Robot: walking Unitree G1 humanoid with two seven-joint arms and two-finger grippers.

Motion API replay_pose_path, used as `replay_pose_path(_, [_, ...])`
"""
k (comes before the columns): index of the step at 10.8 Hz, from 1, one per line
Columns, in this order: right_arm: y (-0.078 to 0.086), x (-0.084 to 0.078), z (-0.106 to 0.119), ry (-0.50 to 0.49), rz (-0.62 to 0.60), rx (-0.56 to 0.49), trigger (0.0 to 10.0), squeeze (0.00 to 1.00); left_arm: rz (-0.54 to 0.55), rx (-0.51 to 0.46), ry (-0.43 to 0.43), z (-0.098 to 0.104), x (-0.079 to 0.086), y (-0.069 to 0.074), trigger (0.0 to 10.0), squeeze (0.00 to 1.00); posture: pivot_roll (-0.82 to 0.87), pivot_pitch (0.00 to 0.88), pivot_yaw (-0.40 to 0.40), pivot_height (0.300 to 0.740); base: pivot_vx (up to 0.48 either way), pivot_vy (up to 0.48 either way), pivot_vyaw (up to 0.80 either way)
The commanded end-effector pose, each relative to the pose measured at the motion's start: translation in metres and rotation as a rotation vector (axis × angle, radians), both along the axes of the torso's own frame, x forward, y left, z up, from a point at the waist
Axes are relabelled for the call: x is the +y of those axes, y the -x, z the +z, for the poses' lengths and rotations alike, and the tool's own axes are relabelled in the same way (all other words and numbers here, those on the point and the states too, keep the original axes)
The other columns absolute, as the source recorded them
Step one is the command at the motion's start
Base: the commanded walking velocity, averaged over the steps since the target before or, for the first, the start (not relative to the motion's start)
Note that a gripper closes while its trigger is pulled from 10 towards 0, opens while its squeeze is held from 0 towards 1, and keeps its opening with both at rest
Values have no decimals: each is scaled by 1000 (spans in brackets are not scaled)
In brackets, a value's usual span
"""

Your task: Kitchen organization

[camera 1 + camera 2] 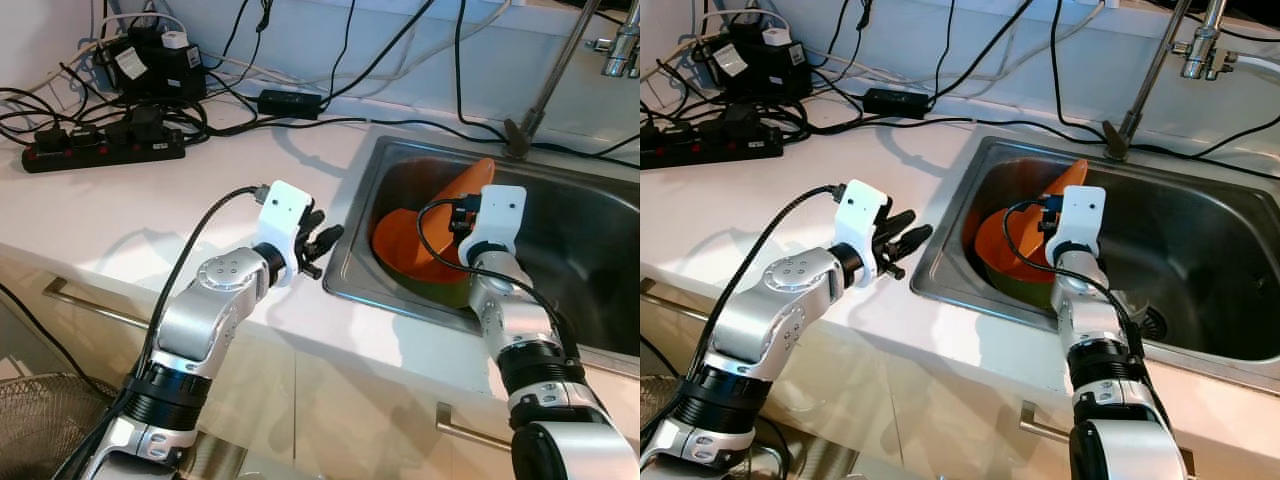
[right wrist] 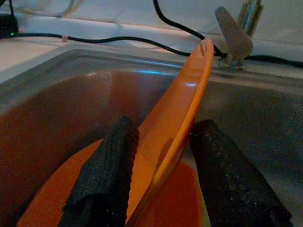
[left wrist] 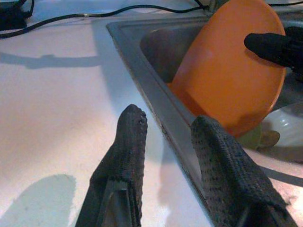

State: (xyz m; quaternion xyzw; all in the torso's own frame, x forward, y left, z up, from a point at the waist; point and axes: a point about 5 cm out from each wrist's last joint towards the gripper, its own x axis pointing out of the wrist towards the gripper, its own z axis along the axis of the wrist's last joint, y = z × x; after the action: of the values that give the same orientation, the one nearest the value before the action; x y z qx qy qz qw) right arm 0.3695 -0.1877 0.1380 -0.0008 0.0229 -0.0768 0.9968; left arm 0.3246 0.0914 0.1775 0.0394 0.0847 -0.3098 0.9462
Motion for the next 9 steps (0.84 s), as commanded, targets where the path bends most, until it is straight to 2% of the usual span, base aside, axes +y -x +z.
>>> replay_pose_path(1, [-4,1,8,-8,3,-18,10000,1000,0,-2,-8,2,0,0,10000,0,224,24,-22,740,0,0,0])
replay_pose_path(2, [-4,1,9,12,2,-23,10000,0,1,-1,-8,3,1,-1,10000,0,225,28,-20,740,0,0,0])
replay_pose_path(5, [-5,-1,16,13,-10,-42,10000,0,9,0,-9,5,3,-3,10000,0,222,38,-17,740,0,0,0])
replay_pose_path(6, [-5,-2,18,9,-15,-48,10000,1000,11,1,-8,5,3,-3,10000,0,222,40,-17,740,0,0,0])
replay_pose_path(9, [-6,-3,24,31,-22,-52,10000,1000,14,9,-4,4,3,-3,10000,0,221,39,-16,740,0,0,0])
